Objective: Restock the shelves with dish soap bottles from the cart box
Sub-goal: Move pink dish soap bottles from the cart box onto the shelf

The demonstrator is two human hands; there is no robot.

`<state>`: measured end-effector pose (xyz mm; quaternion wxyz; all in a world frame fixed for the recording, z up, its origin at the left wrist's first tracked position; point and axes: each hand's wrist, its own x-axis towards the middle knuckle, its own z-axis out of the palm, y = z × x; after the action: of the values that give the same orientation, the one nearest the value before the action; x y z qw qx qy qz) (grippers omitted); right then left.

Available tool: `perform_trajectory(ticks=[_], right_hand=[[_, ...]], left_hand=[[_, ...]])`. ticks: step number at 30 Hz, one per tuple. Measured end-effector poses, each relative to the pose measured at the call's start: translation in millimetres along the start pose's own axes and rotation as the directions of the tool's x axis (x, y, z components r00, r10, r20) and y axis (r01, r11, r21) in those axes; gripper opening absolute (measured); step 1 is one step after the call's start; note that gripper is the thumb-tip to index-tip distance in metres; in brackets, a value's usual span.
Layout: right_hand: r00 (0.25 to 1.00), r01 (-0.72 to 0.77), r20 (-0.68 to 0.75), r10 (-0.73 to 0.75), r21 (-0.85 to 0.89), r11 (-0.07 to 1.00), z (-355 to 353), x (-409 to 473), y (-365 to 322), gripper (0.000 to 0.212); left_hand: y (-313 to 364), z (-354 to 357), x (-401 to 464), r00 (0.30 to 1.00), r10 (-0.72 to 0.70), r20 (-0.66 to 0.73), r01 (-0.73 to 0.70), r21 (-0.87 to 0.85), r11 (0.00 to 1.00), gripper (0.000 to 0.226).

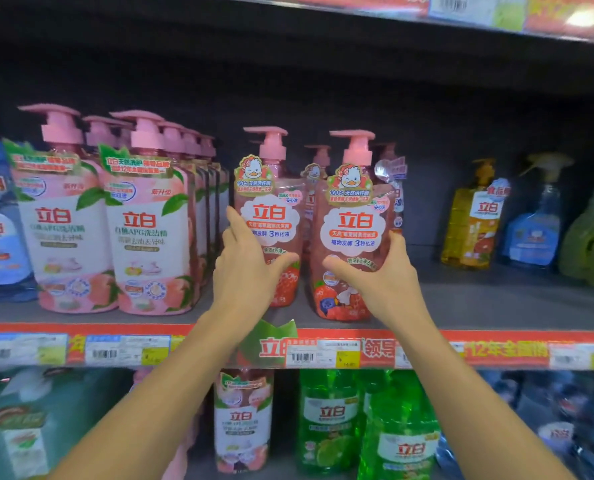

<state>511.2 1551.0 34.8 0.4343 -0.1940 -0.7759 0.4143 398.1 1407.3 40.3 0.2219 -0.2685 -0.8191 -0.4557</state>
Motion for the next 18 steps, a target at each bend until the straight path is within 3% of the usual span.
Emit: perform_trajectory(ticks=[7, 18], right_hand=[[0.999, -0.039, 0.02, 0.038, 0.014, 0.999, -0.7, 3.2, 1.8, 0.086], [0.998, -0.058, 0.037, 0.058, 0.011, 0.998, -1.3, 3.3, -1.6, 0.077]], left_hand=[[-0.6, 4.5, 27.9, 0.997, -0.067, 0.039, 0.063, 0.086, 0.994, 0.114], [-13.8, 26.8, 61.7, 0.993, -0.111, 0.028, 0.111, -0.008, 0.994, 0.109]])
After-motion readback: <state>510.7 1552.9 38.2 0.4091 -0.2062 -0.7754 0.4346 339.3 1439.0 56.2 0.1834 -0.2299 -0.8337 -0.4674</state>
